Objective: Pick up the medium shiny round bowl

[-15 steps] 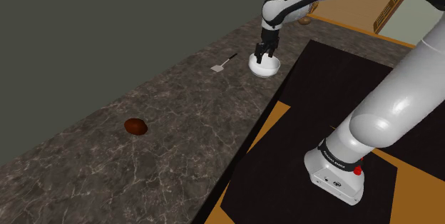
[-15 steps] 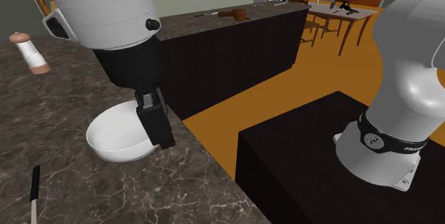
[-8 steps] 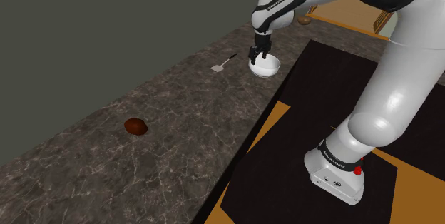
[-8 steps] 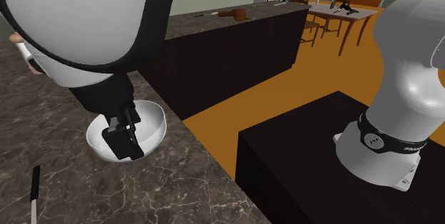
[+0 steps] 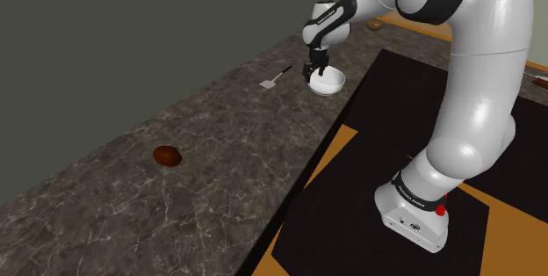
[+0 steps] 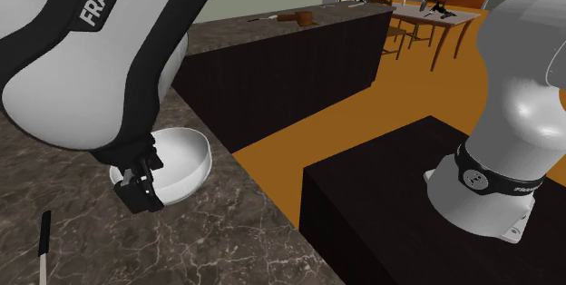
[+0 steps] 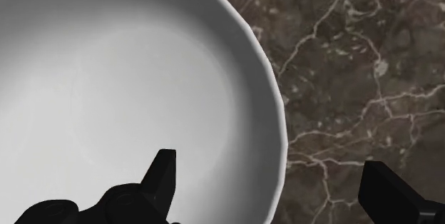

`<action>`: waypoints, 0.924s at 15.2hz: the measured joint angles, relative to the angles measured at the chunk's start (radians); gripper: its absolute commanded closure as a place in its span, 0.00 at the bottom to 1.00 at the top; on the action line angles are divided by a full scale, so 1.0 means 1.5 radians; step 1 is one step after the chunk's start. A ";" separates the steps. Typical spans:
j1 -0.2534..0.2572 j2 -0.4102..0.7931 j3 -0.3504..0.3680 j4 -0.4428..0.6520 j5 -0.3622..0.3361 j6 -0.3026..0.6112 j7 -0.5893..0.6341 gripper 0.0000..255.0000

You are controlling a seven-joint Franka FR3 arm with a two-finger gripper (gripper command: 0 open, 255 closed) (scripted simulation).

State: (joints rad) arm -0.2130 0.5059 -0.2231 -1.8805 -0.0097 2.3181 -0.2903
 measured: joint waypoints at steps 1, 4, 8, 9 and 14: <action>-0.001 0.008 0.001 0.003 0.001 0.005 0.000 0.00; -0.003 0.030 0.004 0.004 0.005 0.025 0.000 0.00; -0.004 0.038 0.005 0.001 0.006 0.037 0.000 1.00; -0.004 0.038 0.005 0.000 0.006 0.038 0.000 1.00; -0.004 0.038 0.005 0.000 0.006 0.039 0.000 1.00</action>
State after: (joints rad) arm -0.2185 0.5627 -0.2152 -1.8803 0.0000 2.3761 -0.2900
